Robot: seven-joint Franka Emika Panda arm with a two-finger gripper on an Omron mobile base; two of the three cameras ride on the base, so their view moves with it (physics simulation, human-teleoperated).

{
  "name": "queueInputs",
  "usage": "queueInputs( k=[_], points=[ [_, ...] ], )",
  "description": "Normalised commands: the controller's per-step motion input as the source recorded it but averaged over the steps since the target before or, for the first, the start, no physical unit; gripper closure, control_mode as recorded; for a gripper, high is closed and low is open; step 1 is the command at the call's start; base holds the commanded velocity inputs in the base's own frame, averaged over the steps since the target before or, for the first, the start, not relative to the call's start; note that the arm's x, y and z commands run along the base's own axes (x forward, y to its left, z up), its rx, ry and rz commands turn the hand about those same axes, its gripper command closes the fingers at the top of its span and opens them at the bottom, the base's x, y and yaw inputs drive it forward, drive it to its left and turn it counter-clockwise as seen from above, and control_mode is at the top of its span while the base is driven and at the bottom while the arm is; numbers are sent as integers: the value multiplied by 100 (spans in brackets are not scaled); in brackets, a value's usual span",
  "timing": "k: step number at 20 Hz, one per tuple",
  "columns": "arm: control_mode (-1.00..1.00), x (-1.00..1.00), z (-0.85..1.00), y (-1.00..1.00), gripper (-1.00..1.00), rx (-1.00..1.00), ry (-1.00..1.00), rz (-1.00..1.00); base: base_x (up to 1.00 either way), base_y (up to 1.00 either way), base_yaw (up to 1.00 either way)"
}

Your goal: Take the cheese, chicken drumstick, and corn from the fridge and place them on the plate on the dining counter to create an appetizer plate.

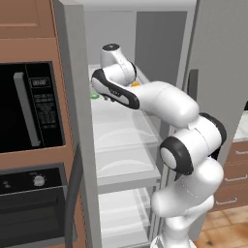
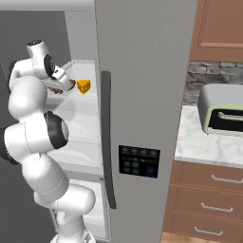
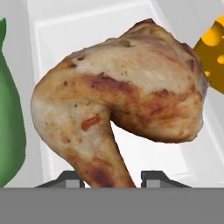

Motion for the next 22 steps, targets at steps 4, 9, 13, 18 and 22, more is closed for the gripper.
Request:
queueInputs(
  k=[4, 9, 13, 18, 22],
  points=[
    [-100, 0, 0, 4, 100, -1, 0, 0, 0, 0, 0],
    [-100, -67, 0, -13, 100, 0, -6, -2, 0, 0, 0],
    [-100, -100, 0, -44, 100, -3, -37, 0, 0, 0, 0],
    [-100, -100, 0, -42, 100, -2, -35, 0, 0, 0, 0],
    [-100, -100, 37, -21, 100, 3, -19, 3, 0, 0, 0]
  ],
)
